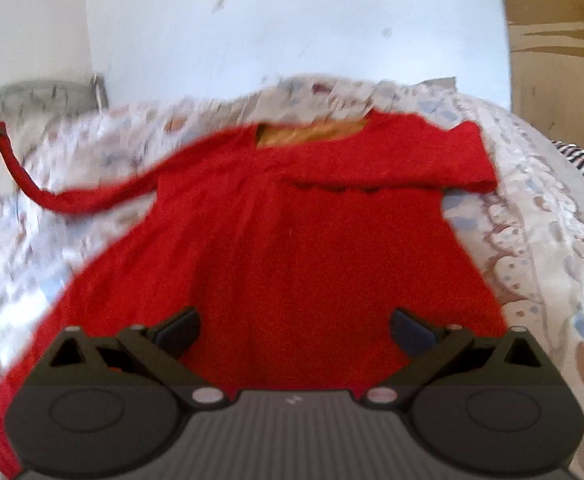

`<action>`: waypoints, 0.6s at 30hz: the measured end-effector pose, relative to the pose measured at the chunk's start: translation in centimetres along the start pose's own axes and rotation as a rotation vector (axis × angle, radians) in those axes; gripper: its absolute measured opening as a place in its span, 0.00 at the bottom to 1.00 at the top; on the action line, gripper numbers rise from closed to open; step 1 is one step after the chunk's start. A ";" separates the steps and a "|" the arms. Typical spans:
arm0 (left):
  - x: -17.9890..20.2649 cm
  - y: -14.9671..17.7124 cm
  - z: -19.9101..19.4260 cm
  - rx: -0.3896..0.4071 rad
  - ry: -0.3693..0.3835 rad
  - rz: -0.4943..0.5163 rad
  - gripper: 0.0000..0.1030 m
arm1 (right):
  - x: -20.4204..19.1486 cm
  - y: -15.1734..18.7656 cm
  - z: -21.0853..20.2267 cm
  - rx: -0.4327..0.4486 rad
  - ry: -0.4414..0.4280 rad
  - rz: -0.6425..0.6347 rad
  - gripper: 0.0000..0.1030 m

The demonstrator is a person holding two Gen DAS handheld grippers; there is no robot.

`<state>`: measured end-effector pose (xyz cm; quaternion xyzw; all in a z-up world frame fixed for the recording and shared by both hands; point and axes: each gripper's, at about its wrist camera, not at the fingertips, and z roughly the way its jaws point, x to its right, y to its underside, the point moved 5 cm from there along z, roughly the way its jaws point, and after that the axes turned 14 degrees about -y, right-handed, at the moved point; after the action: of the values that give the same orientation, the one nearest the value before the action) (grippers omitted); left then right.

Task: Fold small clothes

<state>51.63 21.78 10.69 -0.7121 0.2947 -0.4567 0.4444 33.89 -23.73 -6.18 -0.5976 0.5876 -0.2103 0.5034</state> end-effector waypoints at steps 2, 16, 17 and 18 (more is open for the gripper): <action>3.2 -0.7 -1.4 0.024 0.074 0.032 0.04 | 0.2 -0.8 -1.3 0.036 -0.017 0.032 1.00; 24.5 7.7 -12.4 -0.034 0.548 0.243 0.04 | 5.1 -3.3 -9.2 0.126 0.097 0.076 1.00; 25.6 9.2 -13.0 -0.060 0.577 0.259 0.04 | 5.6 -3.3 -9.7 0.134 0.114 0.081 1.00; 26.3 10.6 -13.4 -0.082 0.600 0.276 0.04 | 6.2 -3.2 -10.2 0.139 0.130 0.087 1.00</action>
<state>50.02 -9.40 13.86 -0.5166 0.5241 -0.5694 0.3663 28.22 -33.67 -1.40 -0.5204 0.6284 -0.2669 0.5129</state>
